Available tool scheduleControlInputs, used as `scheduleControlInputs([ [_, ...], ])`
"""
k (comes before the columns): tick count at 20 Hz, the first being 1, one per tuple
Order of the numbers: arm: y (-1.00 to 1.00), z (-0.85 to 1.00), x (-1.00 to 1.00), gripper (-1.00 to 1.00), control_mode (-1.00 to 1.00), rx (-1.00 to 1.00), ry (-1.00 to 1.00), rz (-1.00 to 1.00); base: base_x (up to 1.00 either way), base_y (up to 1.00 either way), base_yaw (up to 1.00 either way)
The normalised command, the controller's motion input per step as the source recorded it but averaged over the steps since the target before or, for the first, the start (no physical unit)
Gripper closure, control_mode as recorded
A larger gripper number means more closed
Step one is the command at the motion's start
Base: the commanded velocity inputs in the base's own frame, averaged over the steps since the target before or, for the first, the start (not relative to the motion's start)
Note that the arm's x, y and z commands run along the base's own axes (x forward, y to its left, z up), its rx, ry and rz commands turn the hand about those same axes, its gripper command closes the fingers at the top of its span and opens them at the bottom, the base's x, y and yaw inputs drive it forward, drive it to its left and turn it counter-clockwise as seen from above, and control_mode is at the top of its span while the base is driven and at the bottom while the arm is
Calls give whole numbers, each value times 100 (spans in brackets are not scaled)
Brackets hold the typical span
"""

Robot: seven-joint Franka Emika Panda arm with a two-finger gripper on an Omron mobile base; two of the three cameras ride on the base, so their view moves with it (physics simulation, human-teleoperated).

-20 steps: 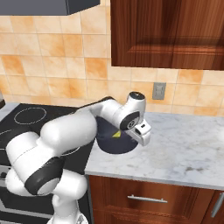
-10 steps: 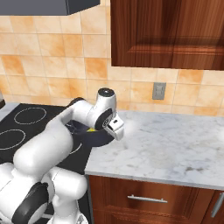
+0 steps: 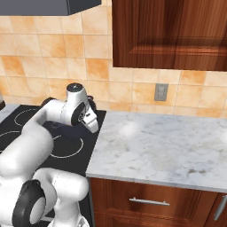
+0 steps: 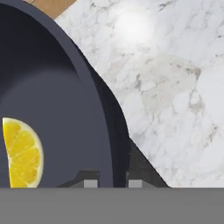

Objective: Turn on the sink faucet. Then move the lemon wedge from the counter to the sink. Turn off the sink. Move the vegetable from the sink to the pot next to the stove. Finally move the pot to the rear left burner.

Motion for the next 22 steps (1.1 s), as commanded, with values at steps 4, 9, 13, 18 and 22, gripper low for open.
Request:
scheduleControlInputs([
  [4, 91, 25, 68, 100, -100, 0, 0, 0, 0, 0, 0],
  [9, 86, 2, 69, 100, -100, 0, 0, 0, 0, 0, 0],
  [13, 82, 0, 58, 100, -100, 0, 0, 0, 0, 0, 0],
  [18, 89, 0, 46, 100, -100, 0, 1, 2, 0, 0, 0],
  [22, 91, 0, 43, 100, -100, 0, 3, 3, 0, 0, 0],
])
